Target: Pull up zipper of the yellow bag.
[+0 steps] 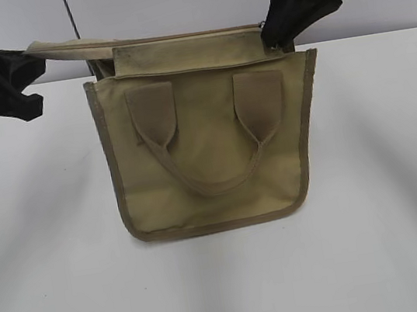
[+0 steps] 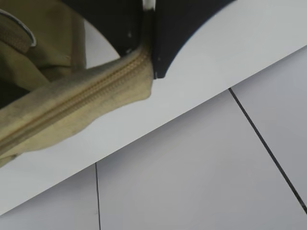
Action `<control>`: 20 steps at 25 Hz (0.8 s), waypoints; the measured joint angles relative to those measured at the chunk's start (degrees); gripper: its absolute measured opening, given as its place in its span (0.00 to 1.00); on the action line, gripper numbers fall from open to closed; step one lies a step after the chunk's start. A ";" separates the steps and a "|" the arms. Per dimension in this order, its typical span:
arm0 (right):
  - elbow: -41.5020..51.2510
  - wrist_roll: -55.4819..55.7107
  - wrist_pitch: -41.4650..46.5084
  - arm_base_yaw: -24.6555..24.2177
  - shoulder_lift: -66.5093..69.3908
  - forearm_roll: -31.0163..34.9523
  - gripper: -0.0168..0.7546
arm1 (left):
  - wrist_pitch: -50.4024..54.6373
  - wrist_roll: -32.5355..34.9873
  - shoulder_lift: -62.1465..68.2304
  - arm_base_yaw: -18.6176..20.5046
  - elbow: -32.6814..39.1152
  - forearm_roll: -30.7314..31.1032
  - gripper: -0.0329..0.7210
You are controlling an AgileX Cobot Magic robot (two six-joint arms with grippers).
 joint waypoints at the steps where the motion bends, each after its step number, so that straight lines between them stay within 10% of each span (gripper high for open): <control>1: 0.00 0.00 0.00 -0.05 -0.04 0.26 0.10 | 0.00 0.00 0.00 0.00 0.00 0.00 0.06; 10: 0.11 -3.88 0.82 -2.21 -2.60 -1.50 0.70 | 13.39 -0.39 0.00 -0.32 0.00 -7.68 0.82; 20: 0.11 -4.54 0.82 -1.97 -11.90 -8.94 0.77 | 48.22 0.37 -1.84 -8.29 0.00 -23.94 0.78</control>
